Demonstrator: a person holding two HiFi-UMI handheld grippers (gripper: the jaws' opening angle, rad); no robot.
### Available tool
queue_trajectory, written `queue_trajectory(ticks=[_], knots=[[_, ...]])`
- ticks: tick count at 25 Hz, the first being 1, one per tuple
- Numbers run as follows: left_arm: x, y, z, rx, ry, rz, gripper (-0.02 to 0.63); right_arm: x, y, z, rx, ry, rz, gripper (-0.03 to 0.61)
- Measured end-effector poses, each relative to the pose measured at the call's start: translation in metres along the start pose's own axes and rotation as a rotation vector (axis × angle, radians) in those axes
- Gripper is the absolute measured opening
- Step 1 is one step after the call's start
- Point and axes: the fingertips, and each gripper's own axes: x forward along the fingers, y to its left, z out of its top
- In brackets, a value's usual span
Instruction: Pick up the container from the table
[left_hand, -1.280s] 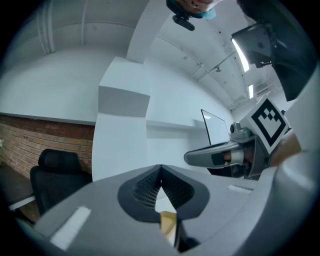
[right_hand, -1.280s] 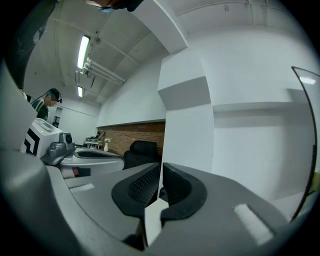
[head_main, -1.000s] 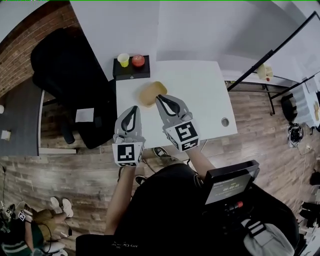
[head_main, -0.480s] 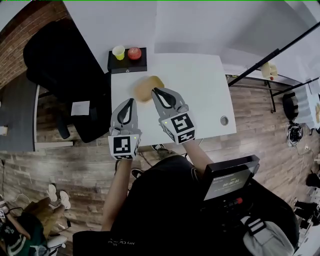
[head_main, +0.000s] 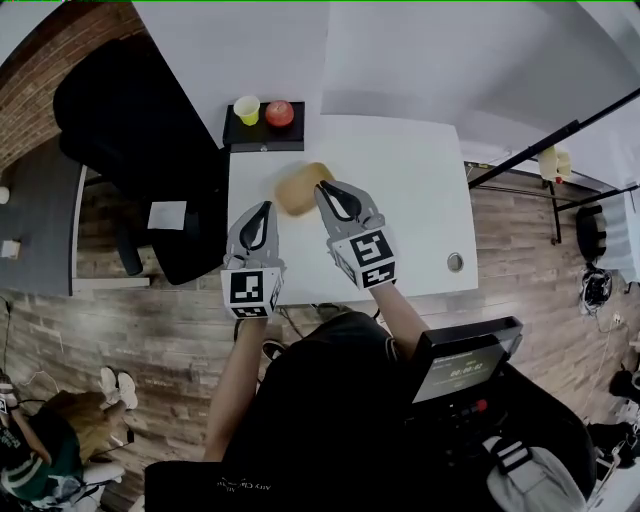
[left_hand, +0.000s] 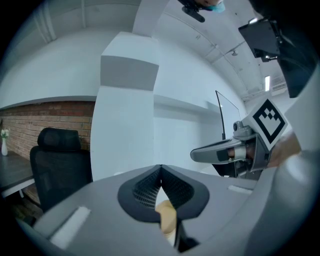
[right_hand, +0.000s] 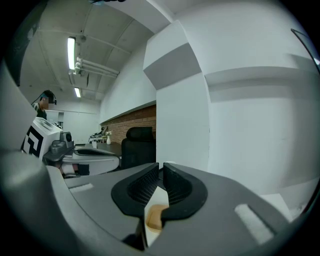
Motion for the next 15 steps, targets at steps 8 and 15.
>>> queue_trajectory(ticks=[8,15], knots=[[0.029,0.016,-0.034,-0.100,0.088,0.075,0.003,0.029,-0.033,-0.028,0.001,0.070,0.025,0.055],[0.054,0.019,-0.076,-0.216,0.187,0.117,0.008,0.055,-0.062,-0.057,-0.043,0.150,0.060,0.067]])
